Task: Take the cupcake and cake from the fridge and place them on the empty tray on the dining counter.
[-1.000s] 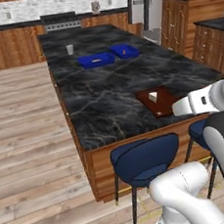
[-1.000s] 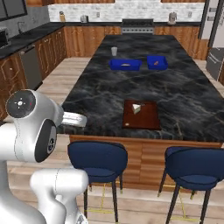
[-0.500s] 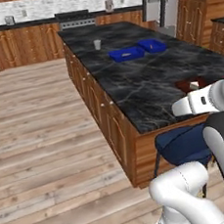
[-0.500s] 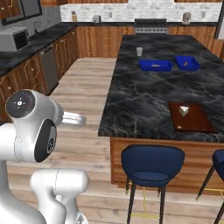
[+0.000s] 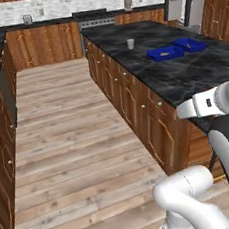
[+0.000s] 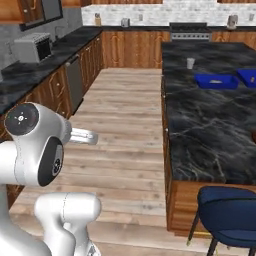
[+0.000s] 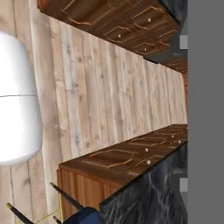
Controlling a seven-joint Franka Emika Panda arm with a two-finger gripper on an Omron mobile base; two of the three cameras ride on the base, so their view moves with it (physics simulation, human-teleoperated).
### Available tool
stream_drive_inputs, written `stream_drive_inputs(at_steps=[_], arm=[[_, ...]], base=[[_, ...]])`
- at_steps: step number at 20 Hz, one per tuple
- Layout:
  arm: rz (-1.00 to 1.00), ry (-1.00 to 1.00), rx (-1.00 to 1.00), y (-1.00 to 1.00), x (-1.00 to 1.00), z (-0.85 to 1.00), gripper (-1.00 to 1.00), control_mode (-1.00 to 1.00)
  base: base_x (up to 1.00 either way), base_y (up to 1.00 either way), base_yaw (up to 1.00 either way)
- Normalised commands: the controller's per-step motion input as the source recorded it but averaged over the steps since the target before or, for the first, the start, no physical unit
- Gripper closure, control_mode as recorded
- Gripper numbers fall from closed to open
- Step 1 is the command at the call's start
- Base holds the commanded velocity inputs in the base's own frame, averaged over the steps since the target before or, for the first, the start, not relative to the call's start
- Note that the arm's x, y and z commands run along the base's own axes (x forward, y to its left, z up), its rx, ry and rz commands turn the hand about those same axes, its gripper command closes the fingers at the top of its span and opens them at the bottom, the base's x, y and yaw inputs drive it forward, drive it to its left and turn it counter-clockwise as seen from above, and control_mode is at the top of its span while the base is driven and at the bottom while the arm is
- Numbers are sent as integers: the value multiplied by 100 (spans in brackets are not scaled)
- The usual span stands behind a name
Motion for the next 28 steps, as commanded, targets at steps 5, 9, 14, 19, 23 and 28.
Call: stream_drive_inputs(at_steps=[5,9,14,19,23,28], arm=[[0,0,0,0,0,0,-100,100],[0,0,0,0,0,0,-100,100],[0,0,0,0,0,0,-100,100],[0,0,0,0,0,0,-100,100],[0,0,0,0,0,0,-100,100],[0,0,0,0,0,0,-100,100]], base=[[100,64,1],[100,0,0],[100,12,-8],[100,60,-3],[100,61,-1],[100,55,-1]])
